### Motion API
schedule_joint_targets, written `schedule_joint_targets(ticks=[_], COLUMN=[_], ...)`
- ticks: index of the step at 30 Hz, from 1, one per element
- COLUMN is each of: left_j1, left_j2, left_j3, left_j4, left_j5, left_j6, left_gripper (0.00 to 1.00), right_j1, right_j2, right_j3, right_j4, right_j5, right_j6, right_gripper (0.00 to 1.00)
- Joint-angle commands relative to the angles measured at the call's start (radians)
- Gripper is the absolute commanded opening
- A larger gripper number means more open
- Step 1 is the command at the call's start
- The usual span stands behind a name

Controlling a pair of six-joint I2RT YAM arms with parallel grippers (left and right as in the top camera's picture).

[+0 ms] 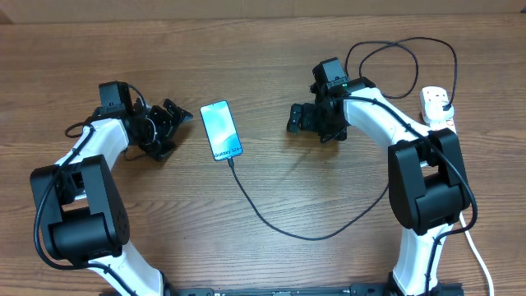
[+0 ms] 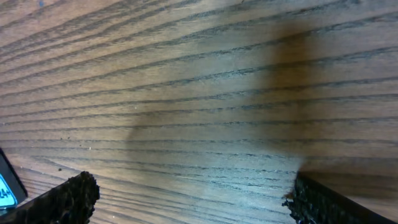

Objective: Plug charger to phone and switch on socket
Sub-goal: 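Open the right gripper and lift it away from the phone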

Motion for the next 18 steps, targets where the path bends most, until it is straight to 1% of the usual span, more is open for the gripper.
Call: schedule_joint_targets(ticks=[1,18], left_j1=[0.004,0.005], left_j2=[0.021,0.013], left_j3=[-0.017,-0.017], left_j4=[-0.007,-0.007], left_j5=[-0.095,-0.096], left_j6=[0.001,0.001], left_gripper=[1.00,1.00], right_j1=[-0.003,-0.003], right_j2=[-0.027,-0.027], right_j3=[0.019,0.019], right_j4=[0.006,0.006], right_j5=[0.014,0.014], right_j6=[-0.004,-0.004], right_gripper=[1.00,1.00])
